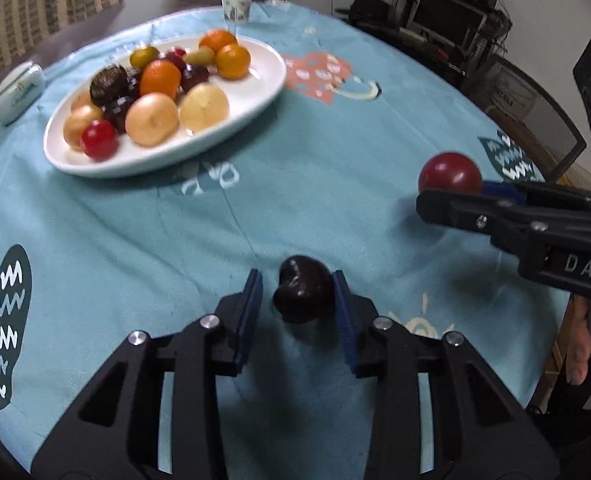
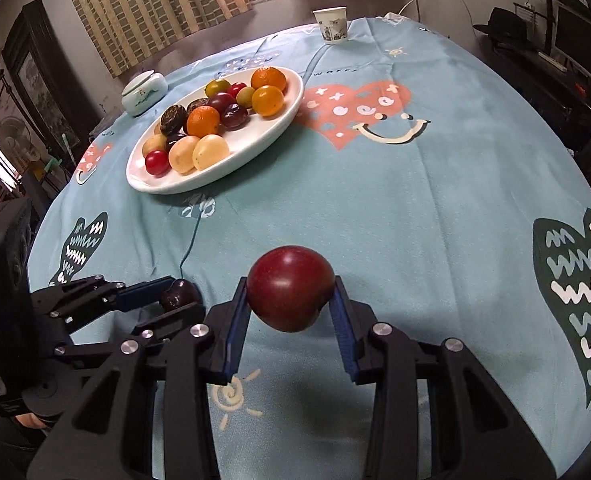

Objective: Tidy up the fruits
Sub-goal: 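Carry dark plum and red plum onto the plate and release both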

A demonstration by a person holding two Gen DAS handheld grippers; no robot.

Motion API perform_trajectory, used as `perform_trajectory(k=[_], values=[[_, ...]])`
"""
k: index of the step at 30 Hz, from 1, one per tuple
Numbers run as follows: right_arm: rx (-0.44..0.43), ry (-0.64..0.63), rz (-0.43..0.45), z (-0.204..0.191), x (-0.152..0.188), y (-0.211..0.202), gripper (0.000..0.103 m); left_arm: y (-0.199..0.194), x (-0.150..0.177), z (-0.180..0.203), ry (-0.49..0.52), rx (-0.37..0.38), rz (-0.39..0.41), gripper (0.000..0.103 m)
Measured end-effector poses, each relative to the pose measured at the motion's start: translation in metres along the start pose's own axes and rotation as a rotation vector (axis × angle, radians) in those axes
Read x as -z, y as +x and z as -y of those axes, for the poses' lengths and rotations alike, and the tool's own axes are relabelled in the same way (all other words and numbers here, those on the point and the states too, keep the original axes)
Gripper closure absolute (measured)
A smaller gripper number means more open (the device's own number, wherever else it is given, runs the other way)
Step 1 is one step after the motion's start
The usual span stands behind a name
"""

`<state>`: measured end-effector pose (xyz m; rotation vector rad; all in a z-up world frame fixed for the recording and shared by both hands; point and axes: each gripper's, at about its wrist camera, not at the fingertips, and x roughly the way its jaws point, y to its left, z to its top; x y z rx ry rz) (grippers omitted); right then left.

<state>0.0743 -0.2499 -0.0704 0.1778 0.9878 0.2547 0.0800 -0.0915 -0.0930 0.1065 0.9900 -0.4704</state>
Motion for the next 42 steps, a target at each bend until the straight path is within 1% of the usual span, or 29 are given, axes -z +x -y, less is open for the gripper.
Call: perform_trajectory(k=[1,3,8,14,18,20,23,26,29,33,39,40,41,42], values=[[-0.003,-0.001,0.001,-0.001,0.001,-0.001,0.063,-0.001,0.0,0.001,-0.002,0.017,-0.006,0.075],[-0.01,-0.005,0.002,-0.002,0.0,-0.002,0.063,-0.007,0.002,0.001,-0.005,0.031,0.006,0.075],[-0.013,-0.015,0.001,-0.008,0.0,-0.002,0.063,-0.025,0.003,-0.002,-0.023,0.042,0.044,0.075],[-0.032,-0.029,-0.013,-0.016,-0.006,0.002,0.063,-0.043,-0.003,-0.018,-0.044,0.021,0.086,0.075],[-0.06,-0.053,-0.004,-0.024,-0.026,0.004,0.063,-0.052,-0.024,-0.04,-0.062,-0.012,0.124,0.075],[-0.076,-0.071,-0.001,-0.029,-0.038,0.007,0.063,-0.054,-0.043,-0.055,-0.075,-0.031,0.142,0.075],[-0.093,-0.104,-0.009,-0.04,-0.069,0.02,0.063,-0.048,-0.075,-0.076,-0.097,-0.052,0.145,0.074],[-0.074,-0.141,-0.02,-0.051,-0.106,0.043,0.063,-0.033,-0.103,-0.093,-0.112,-0.071,0.126,0.074],[-0.048,-0.149,-0.032,-0.056,-0.133,0.063,0.063,-0.017,-0.123,-0.105,-0.129,-0.096,0.104,0.074],[-0.057,-0.14,-0.049,-0.057,-0.146,0.08,0.063,-0.004,-0.134,-0.116,-0.153,-0.094,0.091,0.074],[-0.056,-0.151,-0.074,-0.059,-0.145,0.094,0.062,-0.003,-0.134,-0.124,-0.169,-0.1,0.107,0.074],[-0.057,-0.151,-0.078,-0.059,-0.146,0.095,0.062,-0.008,-0.134,-0.126,-0.174,-0.102,0.116,0.071],[-0.057,-0.151,-0.083,-0.059,-0.146,0.095,0.06,-0.01,-0.134,-0.127,-0.175,-0.104,0.123,0.068],[-0.056,-0.152,-0.086,-0.06,-0.147,0.095,0.054,-0.016,-0.134,-0.127,-0.176,-0.112,0.136,0.055]])
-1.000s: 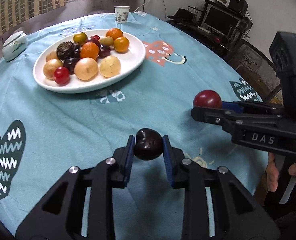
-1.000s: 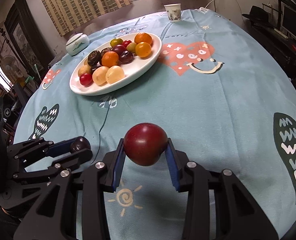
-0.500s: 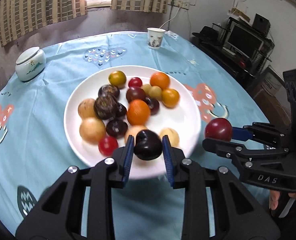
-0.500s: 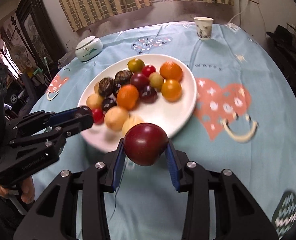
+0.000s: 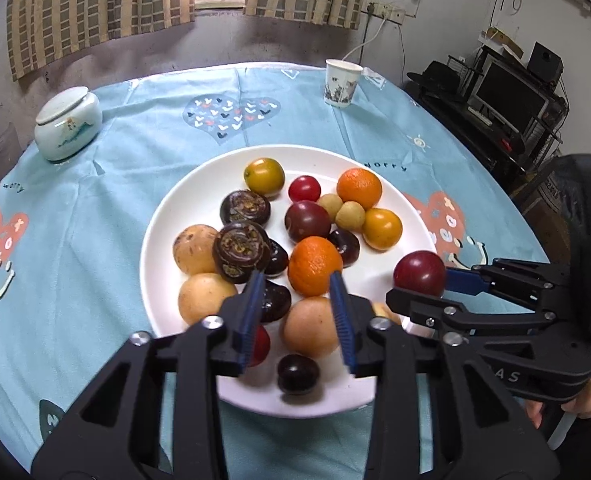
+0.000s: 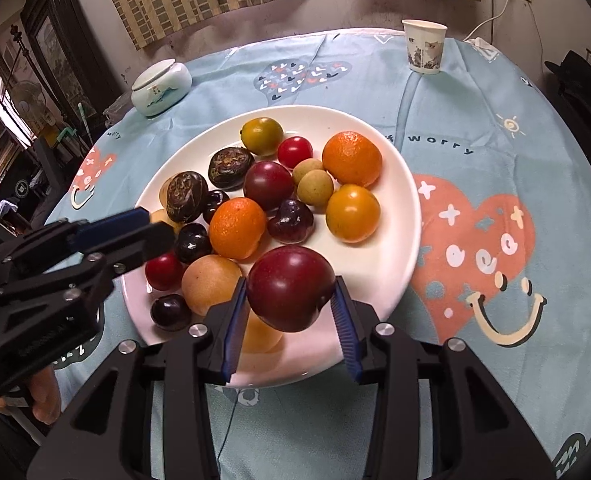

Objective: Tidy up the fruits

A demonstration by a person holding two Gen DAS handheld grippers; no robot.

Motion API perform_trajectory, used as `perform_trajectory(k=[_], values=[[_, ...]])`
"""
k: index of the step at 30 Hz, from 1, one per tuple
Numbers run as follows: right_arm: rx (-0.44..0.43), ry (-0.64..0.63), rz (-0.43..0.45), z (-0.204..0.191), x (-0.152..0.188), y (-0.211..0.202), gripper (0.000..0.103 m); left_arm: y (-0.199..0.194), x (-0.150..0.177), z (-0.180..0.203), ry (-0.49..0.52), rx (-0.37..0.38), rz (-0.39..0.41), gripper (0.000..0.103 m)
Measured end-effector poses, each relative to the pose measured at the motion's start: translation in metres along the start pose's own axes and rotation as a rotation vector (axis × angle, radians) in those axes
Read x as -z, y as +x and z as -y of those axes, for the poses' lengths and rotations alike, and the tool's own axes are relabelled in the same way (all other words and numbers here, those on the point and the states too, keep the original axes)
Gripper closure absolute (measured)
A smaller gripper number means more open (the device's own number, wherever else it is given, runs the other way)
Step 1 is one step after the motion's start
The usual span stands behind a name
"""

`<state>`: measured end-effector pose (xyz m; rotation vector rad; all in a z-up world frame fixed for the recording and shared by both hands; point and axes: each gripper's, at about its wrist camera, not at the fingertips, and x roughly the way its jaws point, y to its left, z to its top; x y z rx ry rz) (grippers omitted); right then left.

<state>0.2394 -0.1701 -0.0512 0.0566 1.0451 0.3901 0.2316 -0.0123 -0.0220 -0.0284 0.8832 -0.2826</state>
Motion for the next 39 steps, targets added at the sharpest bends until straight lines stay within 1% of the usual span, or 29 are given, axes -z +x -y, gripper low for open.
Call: perform_trajectory(k=[1,2,3,5,6,7,8,9,10,11,12,13,15,17,19,21,24,27,35,39], values=[[0.003,0.0,0.012,-0.001,0.0,-0.002,0.037,-0.005,0.0,0.0,-0.001,-0.007,0.013,0.043],[0.015,0.002,0.033,-0.001,0.0,-0.006,0.033,-0.01,0.001,-0.001,-0.001,-0.017,0.031,0.041],[0.028,0.002,0.06,-0.001,0.001,-0.013,0.033,-0.015,0.001,-0.001,0.003,-0.024,0.041,0.041],[0.04,-0.003,0.079,-0.002,0.002,-0.023,0.032,-0.025,0.003,-0.001,0.007,-0.036,0.056,0.032],[0.057,-0.002,0.092,-0.003,0.004,-0.029,0.03,-0.03,0.005,-0.003,0.001,-0.045,0.064,0.021],[0.08,-0.003,0.104,-0.004,0.007,-0.035,0.023,-0.037,0.009,-0.004,-0.008,-0.064,0.08,0.012],[0.103,-0.007,0.122,-0.005,0.011,-0.041,0.01,-0.045,0.014,-0.005,-0.016,-0.085,0.097,0.01],[0.129,-0.012,0.157,-0.007,0.019,-0.05,0.003,-0.051,0.019,-0.006,-0.021,-0.102,0.11,0.008],[0.14,-0.021,0.209,-0.01,0.029,-0.059,0.001,-0.056,0.025,-0.007,-0.023,-0.121,0.119,0.004],[0.142,-0.044,0.276,-0.014,0.042,-0.07,0.001,-0.063,0.032,-0.008,-0.03,-0.143,0.131,0.003],[0.137,-0.072,0.314,-0.018,0.053,-0.077,0.001,-0.067,0.038,-0.01,-0.039,-0.153,0.141,0.002],[0.126,-0.095,0.33,-0.02,0.065,-0.083,0.001,-0.072,0.047,-0.013,-0.058,-0.157,0.148,0.002],[0.094,-0.083,0.315,-0.022,0.085,-0.089,0.001,-0.076,0.066,-0.018,-0.089,-0.157,0.143,0.002],[0.062,-0.049,0.296,-0.018,0.103,-0.09,0.001,-0.076,0.084,-0.022,-0.101,-0.179,0.129,0.002],[0.083,-0.019,0.244,-0.012,0.116,-0.085,0.001,-0.074,0.1,-0.024,-0.096,-0.189,0.112,0.002],[0.105,0.011,0.214,-0.006,0.126,-0.081,0.001,-0.07,0.111,-0.026,-0.095,-0.199,0.09,0.002],[0.112,0.068,0.181,0.005,0.132,-0.078,0.001,-0.069,0.117,-0.035,-0.125,-0.195,0.074,0.002],[0.105,0.1,0.172,0.011,0.134,-0.078,0.001,-0.074,0.12,-0.04,-0.148,-0.19,0.088,0.002],[0.093,0.068,0.159,0.001,0.134,-0.079,0.001,-0.08,0.119,-0.035,-0.142,-0.194,0.096,0.002],[0.072,0.055,0.155,-0.005,0.134,-0.079,0.001,-0.085,0.118,-0.029,-0.128,-0.196,0.102,0.002]])
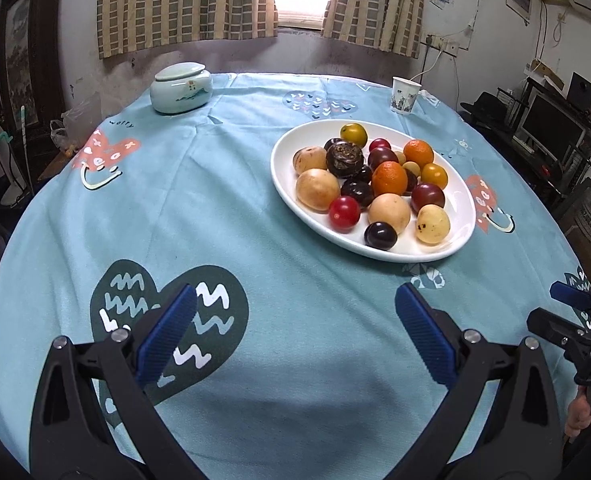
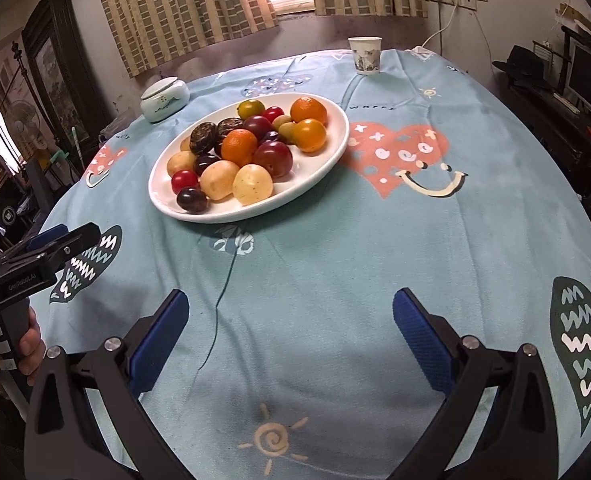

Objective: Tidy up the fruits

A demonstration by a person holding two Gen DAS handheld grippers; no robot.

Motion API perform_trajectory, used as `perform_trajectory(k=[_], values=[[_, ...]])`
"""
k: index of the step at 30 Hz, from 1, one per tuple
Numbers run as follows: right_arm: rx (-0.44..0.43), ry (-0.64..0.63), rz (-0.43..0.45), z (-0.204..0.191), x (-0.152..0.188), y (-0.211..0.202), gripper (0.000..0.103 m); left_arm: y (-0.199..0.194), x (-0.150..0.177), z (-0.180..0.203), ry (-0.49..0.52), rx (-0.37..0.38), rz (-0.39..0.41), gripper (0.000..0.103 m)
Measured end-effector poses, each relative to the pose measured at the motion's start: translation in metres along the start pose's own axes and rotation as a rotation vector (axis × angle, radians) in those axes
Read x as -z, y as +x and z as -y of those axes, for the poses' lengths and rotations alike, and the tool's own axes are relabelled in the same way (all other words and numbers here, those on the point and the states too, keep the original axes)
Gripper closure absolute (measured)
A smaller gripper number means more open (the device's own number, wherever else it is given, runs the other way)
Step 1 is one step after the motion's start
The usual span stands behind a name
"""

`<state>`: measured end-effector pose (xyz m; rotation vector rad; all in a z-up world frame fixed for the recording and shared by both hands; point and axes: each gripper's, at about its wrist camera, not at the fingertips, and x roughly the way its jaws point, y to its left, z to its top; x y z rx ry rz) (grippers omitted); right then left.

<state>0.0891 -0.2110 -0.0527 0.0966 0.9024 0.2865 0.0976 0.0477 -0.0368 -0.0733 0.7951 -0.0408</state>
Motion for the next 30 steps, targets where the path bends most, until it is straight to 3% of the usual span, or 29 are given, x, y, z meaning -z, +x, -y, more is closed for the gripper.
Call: perform_trajectory(k=[12,30], values=[[0.0,-0.03,0.013,-0.01,0.004,-0.011,0.001,-0.003,0.005,0.019,0.045,0.005,-0.034,0.002],[0.0,-0.045,0.015,-0.015,0.007,-0.016,0.001,-0.013,0.011,0.043,0.112,0.02,-0.02,0.002]])
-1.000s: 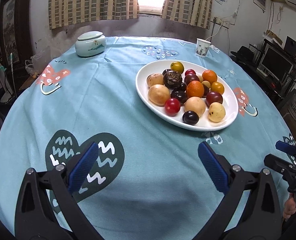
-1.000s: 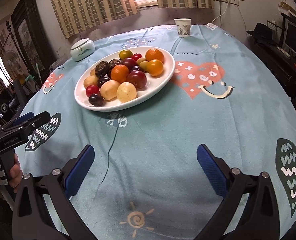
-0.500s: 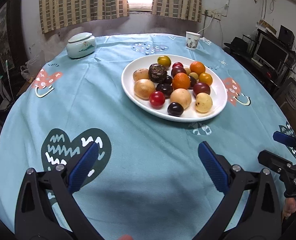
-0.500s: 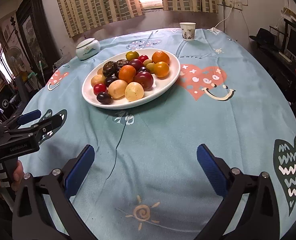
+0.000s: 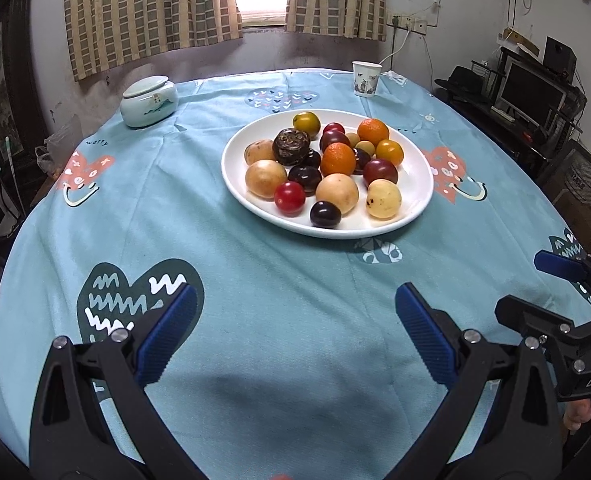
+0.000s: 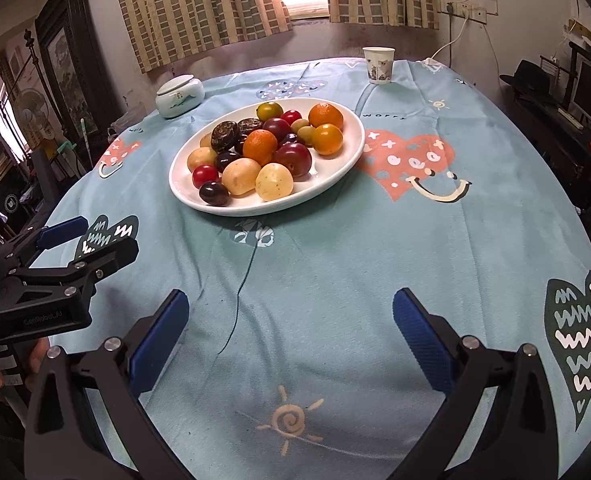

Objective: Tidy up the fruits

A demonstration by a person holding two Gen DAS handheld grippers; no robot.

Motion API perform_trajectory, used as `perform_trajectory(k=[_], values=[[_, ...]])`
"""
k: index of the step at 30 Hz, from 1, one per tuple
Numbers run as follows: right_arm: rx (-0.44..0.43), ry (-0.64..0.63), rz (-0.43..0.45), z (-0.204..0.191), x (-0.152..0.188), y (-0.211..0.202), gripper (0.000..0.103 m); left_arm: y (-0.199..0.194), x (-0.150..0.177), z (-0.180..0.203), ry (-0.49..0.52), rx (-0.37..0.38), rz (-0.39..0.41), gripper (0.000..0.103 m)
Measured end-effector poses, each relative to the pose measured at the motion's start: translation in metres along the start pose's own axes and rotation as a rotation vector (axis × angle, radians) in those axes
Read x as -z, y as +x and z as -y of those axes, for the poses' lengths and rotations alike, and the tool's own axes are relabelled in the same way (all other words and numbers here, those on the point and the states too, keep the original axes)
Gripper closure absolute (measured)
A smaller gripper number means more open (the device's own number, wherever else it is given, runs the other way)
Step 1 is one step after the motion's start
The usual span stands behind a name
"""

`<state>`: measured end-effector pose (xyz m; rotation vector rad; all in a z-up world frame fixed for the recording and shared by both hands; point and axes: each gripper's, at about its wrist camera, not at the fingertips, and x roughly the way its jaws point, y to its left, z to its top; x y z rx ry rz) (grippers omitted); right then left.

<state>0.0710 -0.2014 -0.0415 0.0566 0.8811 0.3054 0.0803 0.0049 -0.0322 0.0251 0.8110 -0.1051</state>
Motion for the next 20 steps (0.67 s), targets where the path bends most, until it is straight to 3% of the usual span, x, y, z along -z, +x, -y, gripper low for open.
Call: perform_trajectory(k=[20], values=[[0.0,0.003,-0.002,-0.0023,-0.0002,0.0007,0.001,-0.0018,0.0012,0.0037,0.0,0.039,-0.011,0.002]])
